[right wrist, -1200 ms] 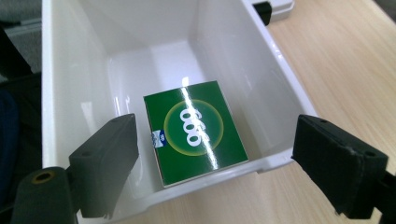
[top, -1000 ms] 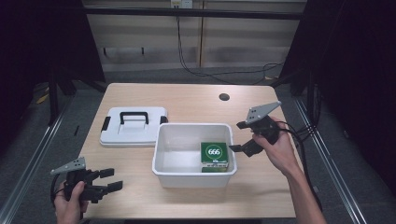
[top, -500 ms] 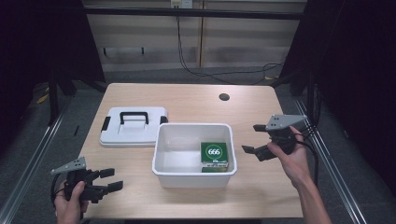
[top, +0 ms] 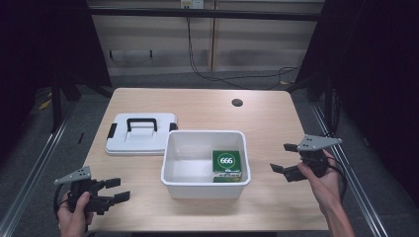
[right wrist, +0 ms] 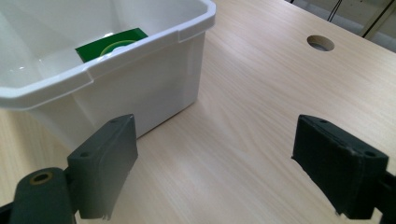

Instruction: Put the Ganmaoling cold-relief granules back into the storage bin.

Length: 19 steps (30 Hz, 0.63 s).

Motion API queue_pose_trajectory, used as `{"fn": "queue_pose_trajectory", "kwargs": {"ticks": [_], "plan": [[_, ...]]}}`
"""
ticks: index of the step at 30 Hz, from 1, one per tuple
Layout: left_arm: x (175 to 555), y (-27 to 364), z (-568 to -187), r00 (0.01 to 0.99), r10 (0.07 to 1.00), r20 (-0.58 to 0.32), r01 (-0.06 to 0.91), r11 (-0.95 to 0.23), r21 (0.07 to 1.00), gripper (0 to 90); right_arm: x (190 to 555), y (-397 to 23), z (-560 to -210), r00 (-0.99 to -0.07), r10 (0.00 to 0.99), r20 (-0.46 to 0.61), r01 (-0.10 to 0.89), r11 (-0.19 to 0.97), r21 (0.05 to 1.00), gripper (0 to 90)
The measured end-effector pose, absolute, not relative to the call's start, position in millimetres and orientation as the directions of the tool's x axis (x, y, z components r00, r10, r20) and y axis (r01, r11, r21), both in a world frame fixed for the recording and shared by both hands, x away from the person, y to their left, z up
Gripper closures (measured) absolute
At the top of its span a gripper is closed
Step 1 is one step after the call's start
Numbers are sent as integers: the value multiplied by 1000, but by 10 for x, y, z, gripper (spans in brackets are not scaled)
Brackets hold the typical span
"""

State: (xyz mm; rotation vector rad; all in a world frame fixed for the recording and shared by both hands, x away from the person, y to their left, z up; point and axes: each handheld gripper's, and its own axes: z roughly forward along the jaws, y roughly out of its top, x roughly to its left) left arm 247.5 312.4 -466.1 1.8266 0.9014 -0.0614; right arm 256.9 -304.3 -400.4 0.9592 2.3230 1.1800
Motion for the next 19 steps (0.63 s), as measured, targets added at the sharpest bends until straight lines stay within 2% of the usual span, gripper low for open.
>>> {"fn": "queue_pose_trajectory", "kwargs": {"ticks": [11,19], "plan": [[2465,3127,-4656,716,548,-433,599,-164,784,176,2327,-3174,-4369,-655,755,29,464,371,805,135],[2467,3130,-4656,716,544,-438,600,-160,784,175,2284,-3256,-4652,-598,799,54,513,330,792,134]]}}
